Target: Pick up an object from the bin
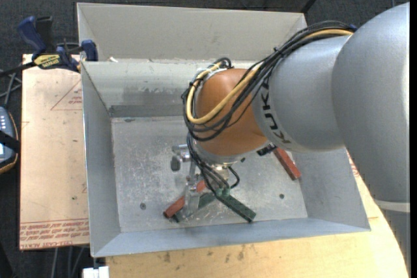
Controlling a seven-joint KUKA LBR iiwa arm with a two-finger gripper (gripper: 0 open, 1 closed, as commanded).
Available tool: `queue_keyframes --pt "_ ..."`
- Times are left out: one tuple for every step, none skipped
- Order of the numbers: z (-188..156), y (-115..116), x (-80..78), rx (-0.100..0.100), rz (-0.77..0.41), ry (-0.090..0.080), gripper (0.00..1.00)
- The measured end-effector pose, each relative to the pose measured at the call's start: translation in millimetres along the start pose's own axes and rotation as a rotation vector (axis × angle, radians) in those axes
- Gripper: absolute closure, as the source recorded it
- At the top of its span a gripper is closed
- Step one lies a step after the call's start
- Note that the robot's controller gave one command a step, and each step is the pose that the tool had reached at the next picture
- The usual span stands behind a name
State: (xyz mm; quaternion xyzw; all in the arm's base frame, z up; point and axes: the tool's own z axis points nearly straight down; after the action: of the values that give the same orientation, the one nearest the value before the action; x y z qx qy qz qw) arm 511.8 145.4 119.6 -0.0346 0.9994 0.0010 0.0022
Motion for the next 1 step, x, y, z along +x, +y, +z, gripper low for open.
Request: queue_keyframes --pt "50.1 -44.7 22.7 0.001 -0.053 0.006 1.0"
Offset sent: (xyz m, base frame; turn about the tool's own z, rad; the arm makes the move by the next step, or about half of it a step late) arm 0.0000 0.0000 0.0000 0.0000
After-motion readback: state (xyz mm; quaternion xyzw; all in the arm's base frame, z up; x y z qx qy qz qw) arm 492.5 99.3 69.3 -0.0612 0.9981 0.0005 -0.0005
